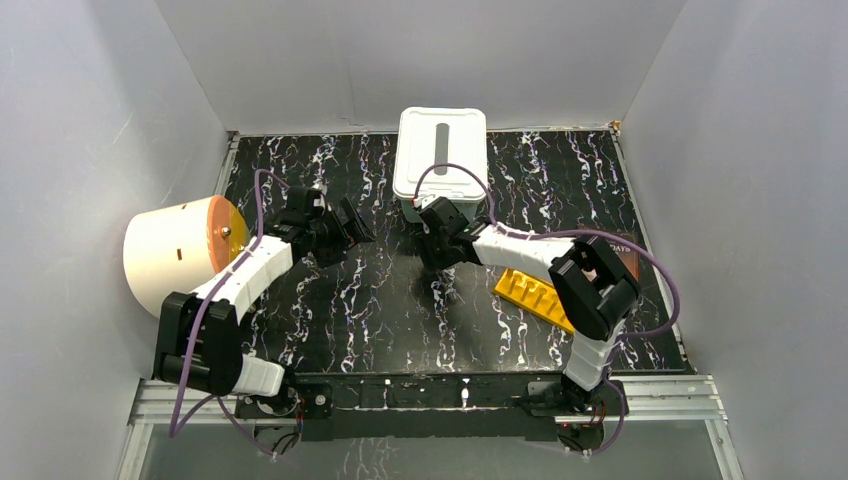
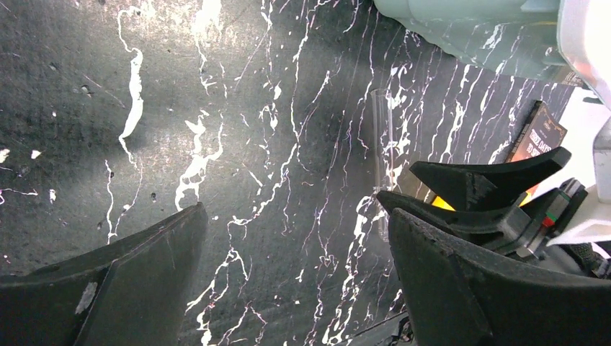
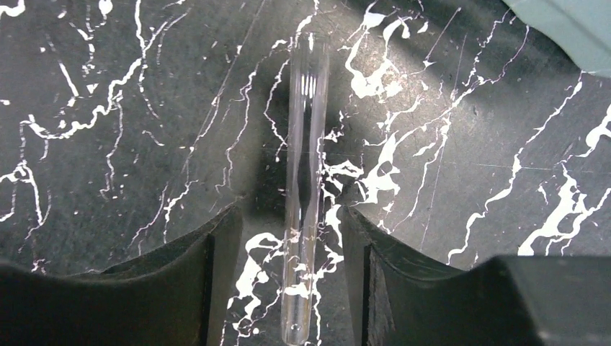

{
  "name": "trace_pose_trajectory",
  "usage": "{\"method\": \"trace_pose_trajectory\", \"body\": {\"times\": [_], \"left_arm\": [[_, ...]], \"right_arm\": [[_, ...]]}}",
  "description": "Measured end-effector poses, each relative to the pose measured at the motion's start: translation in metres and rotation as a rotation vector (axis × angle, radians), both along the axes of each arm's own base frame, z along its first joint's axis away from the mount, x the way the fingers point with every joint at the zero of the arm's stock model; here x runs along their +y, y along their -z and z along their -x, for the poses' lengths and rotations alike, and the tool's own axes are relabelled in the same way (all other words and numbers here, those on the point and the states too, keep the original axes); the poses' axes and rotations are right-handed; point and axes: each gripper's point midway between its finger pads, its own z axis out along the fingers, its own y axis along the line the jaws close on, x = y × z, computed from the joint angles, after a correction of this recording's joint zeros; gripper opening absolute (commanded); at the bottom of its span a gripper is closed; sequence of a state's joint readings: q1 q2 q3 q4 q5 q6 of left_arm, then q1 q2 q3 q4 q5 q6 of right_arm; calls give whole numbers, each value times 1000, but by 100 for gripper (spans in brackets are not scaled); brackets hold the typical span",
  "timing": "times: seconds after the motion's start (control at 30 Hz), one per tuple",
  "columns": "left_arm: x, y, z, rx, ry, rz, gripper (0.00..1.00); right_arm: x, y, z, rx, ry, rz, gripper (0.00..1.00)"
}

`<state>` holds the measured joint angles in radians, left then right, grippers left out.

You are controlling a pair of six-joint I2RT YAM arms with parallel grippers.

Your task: Organize the chemistry lab equipment

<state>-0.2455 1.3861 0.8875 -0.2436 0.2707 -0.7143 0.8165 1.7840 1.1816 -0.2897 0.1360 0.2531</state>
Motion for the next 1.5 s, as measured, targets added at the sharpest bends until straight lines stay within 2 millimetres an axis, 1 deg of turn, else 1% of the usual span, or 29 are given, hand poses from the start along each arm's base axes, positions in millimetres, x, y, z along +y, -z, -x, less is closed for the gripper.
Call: {"method": "trace_pose_trajectory", "body": {"times": [0.33, 0.5, 0.63, 0.73, 0.93, 1.1, 1.2, 1.37, 1.5], "left_arm": [[1, 7, 0, 19, -2, -13, 96], [4, 9, 2, 30, -8, -29, 95], [6, 8, 3, 40, -12, -38, 95], [6, 9, 6, 51, -12, -40, 95], [6, 9, 12, 81, -14, -31, 94], [-5, 1, 12, 87, 5, 30, 88], [-12, 2, 16, 91, 22, 63, 87], [-21, 16, 31, 140, 38, 87, 86], [-25, 17, 36, 147, 40, 109, 87]], "right_arm": [[-5, 29, 2, 29, -17, 76, 49], [-1, 31, 1, 17, -36, 89, 42], [4, 31, -3, 4, -36, 96, 30], [9, 30, -8, -4, -26, 94, 25], [12, 29, -8, 7, -6, 83, 24], [16, 29, -4, 34, 25, 49, 25], [20, 27, -2, 51, 42, 20, 25], [29, 14, -2, 55, 62, -45, 25], [38, 0, -1, 57, 72, -107, 24]]}}
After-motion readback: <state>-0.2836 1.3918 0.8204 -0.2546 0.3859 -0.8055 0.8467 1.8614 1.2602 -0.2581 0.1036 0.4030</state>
